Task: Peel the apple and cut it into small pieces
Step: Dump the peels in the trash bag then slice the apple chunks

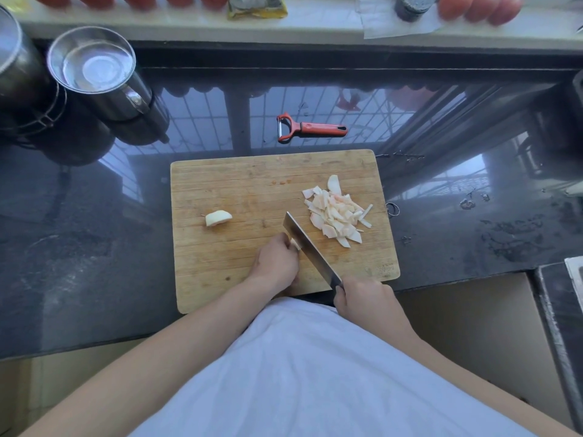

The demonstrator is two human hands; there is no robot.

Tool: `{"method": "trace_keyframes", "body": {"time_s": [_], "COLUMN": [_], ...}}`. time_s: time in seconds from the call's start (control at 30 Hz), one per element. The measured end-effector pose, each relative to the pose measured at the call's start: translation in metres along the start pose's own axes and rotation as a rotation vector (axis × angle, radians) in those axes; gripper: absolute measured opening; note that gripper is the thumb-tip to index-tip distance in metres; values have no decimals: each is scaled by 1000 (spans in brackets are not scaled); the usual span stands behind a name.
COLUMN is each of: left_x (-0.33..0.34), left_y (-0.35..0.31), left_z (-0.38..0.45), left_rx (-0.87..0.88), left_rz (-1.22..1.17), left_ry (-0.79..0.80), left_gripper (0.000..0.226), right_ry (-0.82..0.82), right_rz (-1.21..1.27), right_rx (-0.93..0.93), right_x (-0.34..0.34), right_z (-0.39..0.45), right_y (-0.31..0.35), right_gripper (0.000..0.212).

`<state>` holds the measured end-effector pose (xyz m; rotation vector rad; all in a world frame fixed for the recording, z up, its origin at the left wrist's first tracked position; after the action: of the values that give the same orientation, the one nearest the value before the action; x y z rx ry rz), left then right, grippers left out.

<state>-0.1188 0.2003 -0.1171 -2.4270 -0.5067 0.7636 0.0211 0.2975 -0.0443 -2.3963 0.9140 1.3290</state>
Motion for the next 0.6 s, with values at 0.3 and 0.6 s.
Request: {"method": "trace_keyframes", "body": {"time_s": [0.3,0.6], "left_x": [-3,-4], "left_y": [-4,-5], "left_z": [-1,-2], "left_rx": [1,8], "left_rz": [-19,70], "left_ry": [7,-2], "left_gripper": [24,24], "right_ry": [-159,-132], "right_rz": [84,135], "right_rx": [-104,-86], "right_x": [-8,-11], "right_z": [39,6], "right_y": [38,14], "right_gripper": [18,23]}}
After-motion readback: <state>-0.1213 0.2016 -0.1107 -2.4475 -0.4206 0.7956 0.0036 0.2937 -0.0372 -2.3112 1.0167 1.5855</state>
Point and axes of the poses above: each hand's wrist, its own z-axis towards the middle knuckle, its own x-axis out of the palm, y = z × x, the point moved 5 cm from there along z, towards the middle knuckle, and after that the axes turned 2 degrees about -y, right-handed, at the moved point
